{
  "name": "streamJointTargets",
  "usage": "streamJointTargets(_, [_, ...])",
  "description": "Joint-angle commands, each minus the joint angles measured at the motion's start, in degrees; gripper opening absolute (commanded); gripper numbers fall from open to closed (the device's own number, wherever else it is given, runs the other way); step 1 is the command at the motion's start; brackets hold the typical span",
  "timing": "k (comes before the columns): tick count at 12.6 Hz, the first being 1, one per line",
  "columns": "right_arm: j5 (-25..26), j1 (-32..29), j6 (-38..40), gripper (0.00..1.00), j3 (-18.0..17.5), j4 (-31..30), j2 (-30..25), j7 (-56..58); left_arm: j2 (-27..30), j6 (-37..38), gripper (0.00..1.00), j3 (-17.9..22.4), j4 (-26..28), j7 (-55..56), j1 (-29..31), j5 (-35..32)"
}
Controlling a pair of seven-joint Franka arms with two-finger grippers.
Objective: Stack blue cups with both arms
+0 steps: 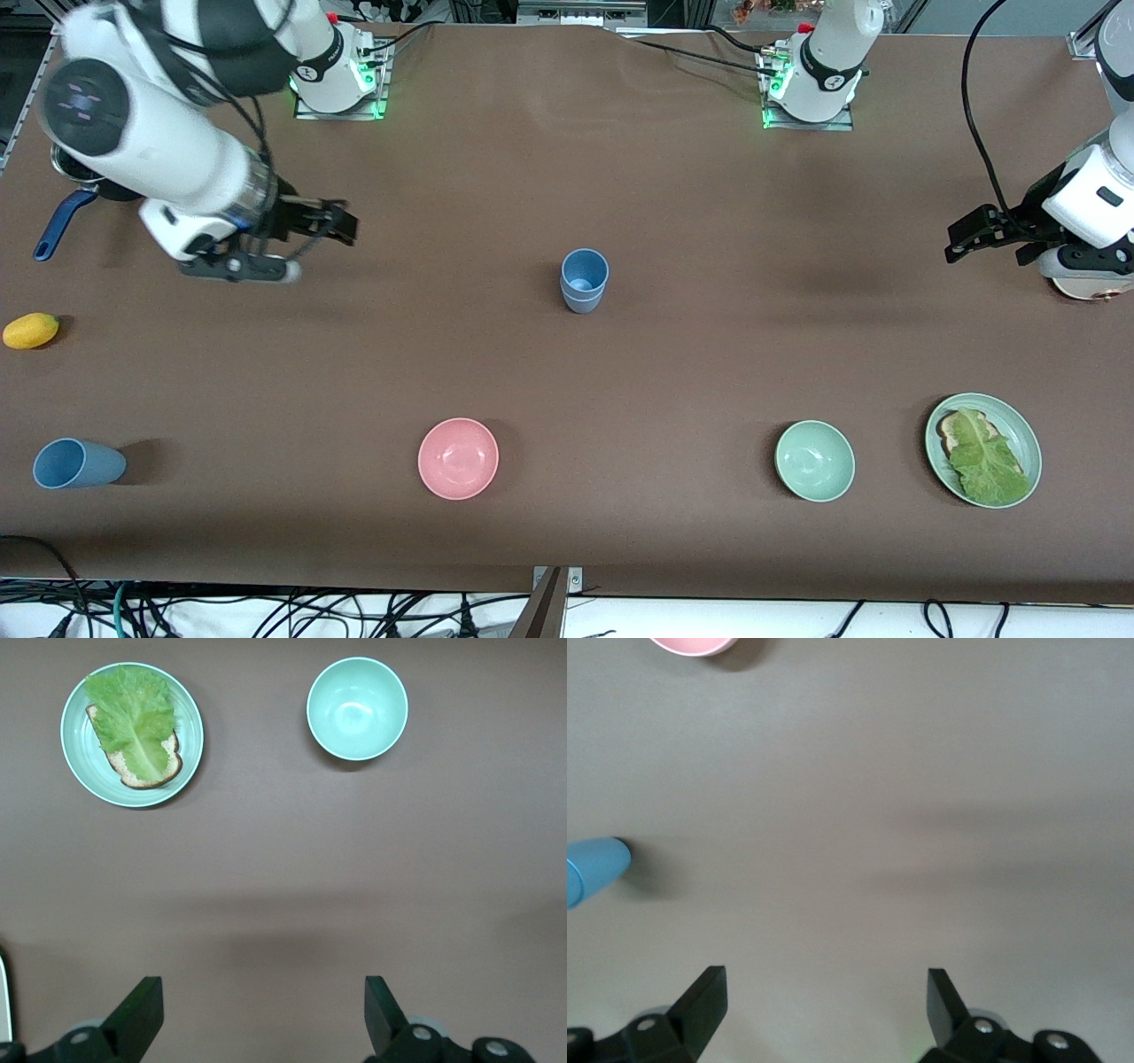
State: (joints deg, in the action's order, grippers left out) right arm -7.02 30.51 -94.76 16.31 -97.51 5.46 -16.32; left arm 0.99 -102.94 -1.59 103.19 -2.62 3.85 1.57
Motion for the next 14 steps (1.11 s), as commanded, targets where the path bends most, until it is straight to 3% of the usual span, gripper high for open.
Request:
streamJointTargets(1, [0.1,0.5,1.5,1.0,3.1,-0.7,-2.2,3.9,0.7,1.1,1.0,-0.1,-0.3,-0.9,0.1,-0.9])
streamJointTargets(3, [0.7,0.1,2.4,1.0,3.9,0.6,-2.2,5.4,0.7,1.1,1.0,-0.2,-0.3,-0.9,0.1,-0.9])
streamJointTargets(5, [1.6,-4.6,2.5,1.0,1.4,0.7,-2.3,6.3,0.7,1.1,1.0,-0.2,-0.3,-0.9,0.1,-0.9])
streamJointTargets(7, [2.6,-15.4,2.5,1.0,-7.9,0.7,-2.8,11.1,0.8,1.1,1.0,-0.2,-0.3,-0.9,0.0,-0.9])
streamJointTargets(8, [3.3,-18.5,2.5,1.0,-10.7,0.7,-3.4,11.4,0.7,1.1,1.0,-0.2,-0.3,-0.9,0.1,-0.9])
streamJointTargets(14, [4.9,-22.3,2.9,1.0,-13.0,0.9,-4.0,14.0,0.8,1.1,1.0,-0.1,-0.3,-0.9,0.1,-0.9])
